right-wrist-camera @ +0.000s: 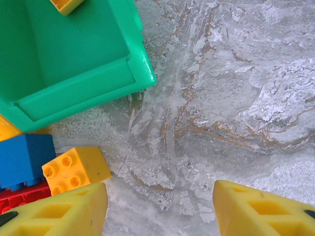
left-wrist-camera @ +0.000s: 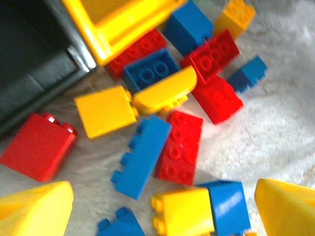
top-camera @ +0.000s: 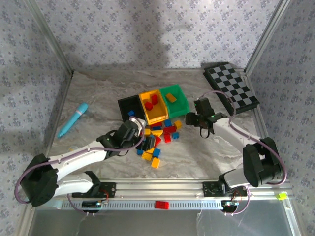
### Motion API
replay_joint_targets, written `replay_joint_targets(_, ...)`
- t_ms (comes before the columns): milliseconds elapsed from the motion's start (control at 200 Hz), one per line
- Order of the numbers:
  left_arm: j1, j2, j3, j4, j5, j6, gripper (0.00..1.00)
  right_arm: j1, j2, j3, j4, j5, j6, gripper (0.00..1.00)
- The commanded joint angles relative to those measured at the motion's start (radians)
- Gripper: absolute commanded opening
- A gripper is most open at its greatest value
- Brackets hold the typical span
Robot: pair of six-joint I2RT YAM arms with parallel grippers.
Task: Sort the legos into containers by color
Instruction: Pick up the lego from the middle-left of the table.
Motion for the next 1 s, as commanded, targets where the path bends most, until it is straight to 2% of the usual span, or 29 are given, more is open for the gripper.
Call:
replay_joint_targets(0, -0.05, 0.036, 0.086, -0.146, -0.029, -0.017, 0.91, 0.003, -0.019, -0.03, 0.056, -0.046, -0.038, 0.61)
replay_joint_targets(95, -0.089, 0.071, 0.145, -0.266, -0.037, -0.054, 0.91, 0.007, 0.001, -0.075, 0.116, -0.039, -0.076, 0.61)
replay_joint_targets(270, -0.163, 0.164, 0.236, -0.444, -0.044, -0.107, 0.85, 0.004, 0.025, -0.132, 0.197, -0.009, -0.123, 0.61)
replay_joint_targets(410, -0.167, 0.251, 0.281, -0.488, -0.023, -0.115, 0.69, 0.001, 0.007, -0.179, 0.263, -0.035, -0.125, 0.61)
replay_joint_targets(595, -0.215, 0.274, 0.33, -0.511, 0.006, -0.167, 0.69, 0.002, -0.04, -0.203, 0.264, -0.015, -0.126, 0.61)
replay_joint_targets(755, -0.275, 0.362, 0.372, -0.509, 0.061, -0.231, 0.7, 0.002, -0.04, -0.203, 0.267, -0.019, -0.125, 0.61)
replay_joint_targets(995, -0.317, 0.508, 0.449, -0.597, 0.06, -0.231, 0.6, 0.001, -0.034, -0.199, 0.264, -0.013, -0.126, 0.61)
